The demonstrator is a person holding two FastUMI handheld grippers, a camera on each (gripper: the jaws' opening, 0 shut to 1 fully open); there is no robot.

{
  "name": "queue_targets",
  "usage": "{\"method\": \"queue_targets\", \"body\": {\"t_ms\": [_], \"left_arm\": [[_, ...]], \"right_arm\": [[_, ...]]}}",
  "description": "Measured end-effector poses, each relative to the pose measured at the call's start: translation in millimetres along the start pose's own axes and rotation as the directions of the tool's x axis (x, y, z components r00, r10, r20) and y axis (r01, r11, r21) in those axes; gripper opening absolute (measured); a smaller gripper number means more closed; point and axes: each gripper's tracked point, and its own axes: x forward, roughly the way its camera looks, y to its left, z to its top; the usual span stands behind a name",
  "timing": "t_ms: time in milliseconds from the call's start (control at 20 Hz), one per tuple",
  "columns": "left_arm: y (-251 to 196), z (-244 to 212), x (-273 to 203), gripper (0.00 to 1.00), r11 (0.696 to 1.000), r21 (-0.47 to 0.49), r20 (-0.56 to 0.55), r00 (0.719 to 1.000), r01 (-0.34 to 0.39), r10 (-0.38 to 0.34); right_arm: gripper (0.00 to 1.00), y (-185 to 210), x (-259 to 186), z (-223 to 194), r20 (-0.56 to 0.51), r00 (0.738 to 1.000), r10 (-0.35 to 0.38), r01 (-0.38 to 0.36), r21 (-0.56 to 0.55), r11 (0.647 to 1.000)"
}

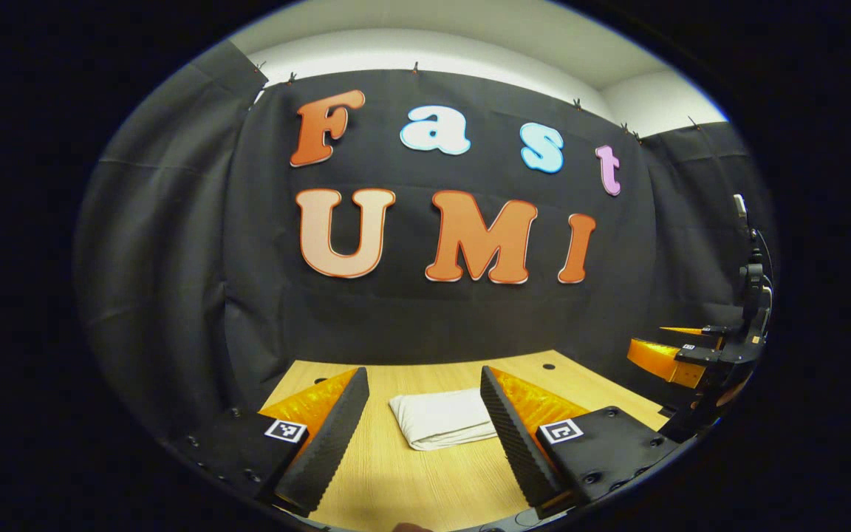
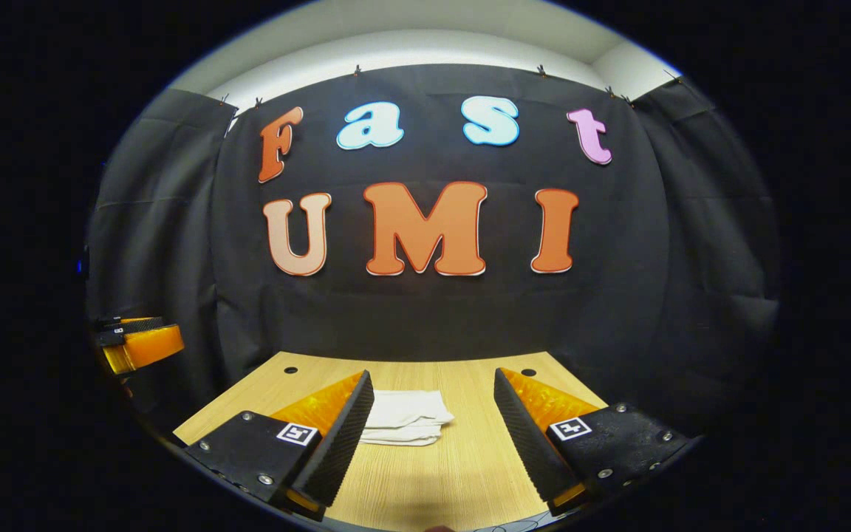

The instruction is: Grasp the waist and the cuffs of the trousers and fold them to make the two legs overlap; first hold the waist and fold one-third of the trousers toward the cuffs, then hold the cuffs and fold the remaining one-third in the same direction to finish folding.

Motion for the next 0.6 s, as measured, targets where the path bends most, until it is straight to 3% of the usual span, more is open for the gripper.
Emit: {"method": "queue_targets", "body": {"t_ms": [200, 400, 600], "left_arm": [[-6.9, 27.8, -16.2, 0.96, 1.000, 0.000, 0.073, 0.997, -0.006, 0.006], [-25.2, 61.4, -29.5, 0.98, 0.998, 0.036, 0.180, 0.983, -0.050, 0.043], [-55.5, 54.6, -30.6, 0.98, 0.995, 0.067, 0.188, 0.980, -0.075, 0.062]], "right_arm": [[0.98, 8.0, -2.5, 32.7, 0.065, 0.998, 0.027, -0.026, -0.014, 1.000], [0.98, 2.4, -7.1, 50.3, 0.094, 0.993, 0.065, -0.064, -0.014, 0.998], [0.98, -9.1, -13.2, 51.9, 0.098, 0.991, 0.089, -0.087, -0.026, 0.996]]}}
